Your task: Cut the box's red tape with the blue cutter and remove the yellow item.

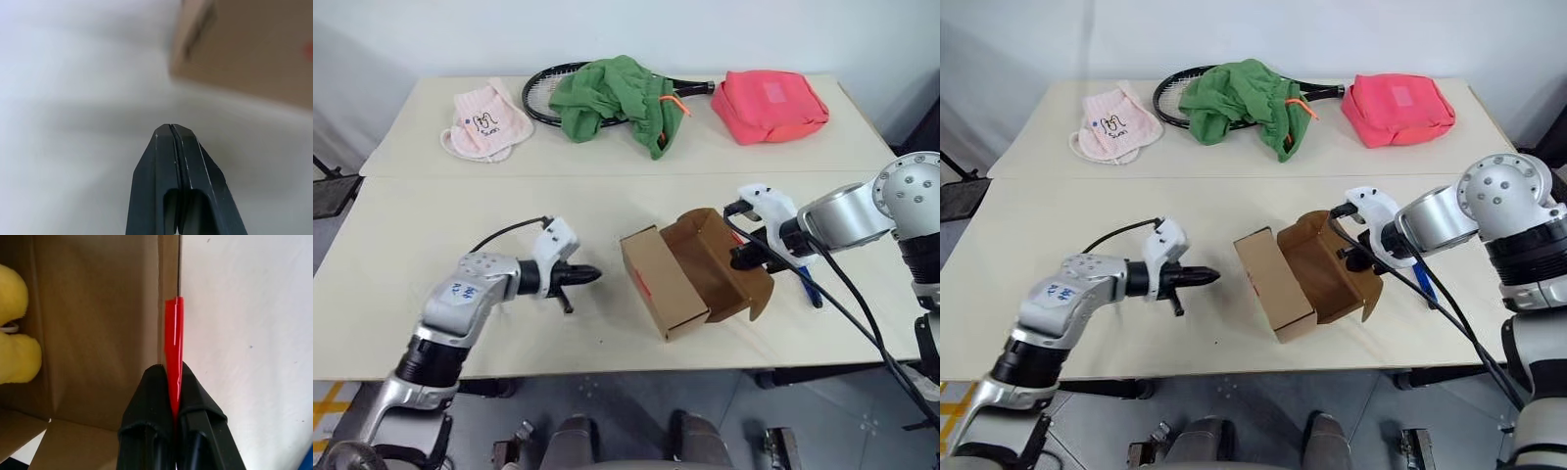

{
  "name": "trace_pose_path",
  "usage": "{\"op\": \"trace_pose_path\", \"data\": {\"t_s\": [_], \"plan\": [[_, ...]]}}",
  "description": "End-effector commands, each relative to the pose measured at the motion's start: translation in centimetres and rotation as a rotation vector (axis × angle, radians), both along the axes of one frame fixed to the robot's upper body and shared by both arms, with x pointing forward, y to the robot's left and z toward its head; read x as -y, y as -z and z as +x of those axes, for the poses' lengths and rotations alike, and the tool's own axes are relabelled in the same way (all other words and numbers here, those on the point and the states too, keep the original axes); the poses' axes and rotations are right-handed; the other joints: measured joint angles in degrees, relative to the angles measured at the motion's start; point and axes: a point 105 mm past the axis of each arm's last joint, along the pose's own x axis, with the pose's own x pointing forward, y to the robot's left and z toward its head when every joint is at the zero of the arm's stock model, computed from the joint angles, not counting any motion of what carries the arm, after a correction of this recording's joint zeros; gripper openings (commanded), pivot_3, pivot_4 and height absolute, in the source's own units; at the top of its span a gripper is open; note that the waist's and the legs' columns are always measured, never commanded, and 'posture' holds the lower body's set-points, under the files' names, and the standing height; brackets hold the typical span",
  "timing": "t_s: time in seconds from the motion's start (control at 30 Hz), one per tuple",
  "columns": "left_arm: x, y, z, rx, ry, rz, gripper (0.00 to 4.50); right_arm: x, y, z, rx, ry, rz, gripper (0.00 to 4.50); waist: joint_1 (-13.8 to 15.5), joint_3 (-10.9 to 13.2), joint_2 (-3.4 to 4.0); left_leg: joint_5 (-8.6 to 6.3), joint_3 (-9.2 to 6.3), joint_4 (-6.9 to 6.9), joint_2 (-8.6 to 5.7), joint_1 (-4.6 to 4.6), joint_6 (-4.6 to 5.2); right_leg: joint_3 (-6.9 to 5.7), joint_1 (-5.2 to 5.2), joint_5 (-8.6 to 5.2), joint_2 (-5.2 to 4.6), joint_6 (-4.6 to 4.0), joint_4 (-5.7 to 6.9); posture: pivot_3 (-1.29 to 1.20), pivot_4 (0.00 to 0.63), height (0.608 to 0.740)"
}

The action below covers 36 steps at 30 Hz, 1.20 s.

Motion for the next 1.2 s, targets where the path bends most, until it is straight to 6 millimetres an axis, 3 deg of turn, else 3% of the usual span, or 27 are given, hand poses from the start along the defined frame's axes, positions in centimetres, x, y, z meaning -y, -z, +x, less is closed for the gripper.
{"op": "trace_pose_path", "data": {"t_s": [0.03, 0.13, 0.27, 0.43, 0.6, 0.8, 1.2], "plan": [[-0.7, -4.6, -0.9, 0.095, 0.051, -0.141, 0.0, -0.3, -1.4, 0.1, 0.064, -0.013, 0.016, 0.01, 0.0, 0.0, 0.0, 0.0, 0.0, 0.02, 0.01, -0.01, 0.0, 0.0, 0.0, 0.0, 0.0, 0.0, -0.01, 0.0, 0.15, 0.74], [0.8, -8.5, -2.4, 0.184, 0.18, -0.297, 0.0, -0.3, -1.7, 0.3, 0.077, -0.008, 0.02, 0.01, 0.5, 0.0, 0.0, 0.0, 0.01, 0.05, 0.01, -0.02, 0.0, 0.01, 0.01, 0.01, 0.0, -0.01, -0.02, 0.0, 0.15, 0.74], [3.6, -10.5, -3.3, 0.197, 0.284, -0.365, 0.0, -0.5, -1.9, 0.5, 0.086, -0.007, 0.025, 0.01, 0.7, 0.0, -0.01, 0.0, 0.0, 0.09, 0.0, -0.02, 0.0, 0.0, 0.07, 0.01, 0.0, -0.01, -0.03, 0.0, 0.15, 0.74], [7.1, -8.6, -2.5, 0.147, 0.319, -0.271, 0.0, -0.7, -1.8, 0.7, 0.087, -0.01, 0.025, 0.01, 0.4, 0.0, 0.0, 0.0, 0.02, 0.05, 0.0, 0.04, 0.0, 0.0, 0.08, 0.02, 0.0, -0.01, -0.02, 0.0, 0.15, 0.74], [8.2, -6.5, -1.5, 0.121, 0.303, -0.188, 0.0, -0.9, -2.3, 0.8, 0.105, -0.016, 0.024, 0.01, 0.2, 0.0, 0.0, 0.0, 0.05, 0.04, 0.0, 0.05, 0.0, 0.01, 0.05, 0.02, 0.01, -0.01, -0.01, 0.0, 0.15, 0.74], [8.1, -4.2, -0.7, 0.094, 0.259, -0.119, 0.0, -1.1, -3.1, 0.6, 0.126, -0.033, 0.023, 0.01, 0.4, 0.0, 0.0, 0.0, 0.06, 0.06, 0.0, 0.06, 0.0, 0.02, 0.07, 0.02, 0.0, -0.01, -0.01, 0.0, 0.15, 0.74], [3.5, -3.4, -1.2, 0.047, 0.171, -0.074, 0.0, -0.9, -6.0, 0.4, 0.174, -0.042, 0.022, 0.01, 0.7, 0.0, 0.02, 0.0, 0.06, 0.09, 0.02, 0.13, 0.01, 0.04, 0.13, 0.03, 0.0, -0.04, 0.02, 0.0, 0.15, 0.74]]}}
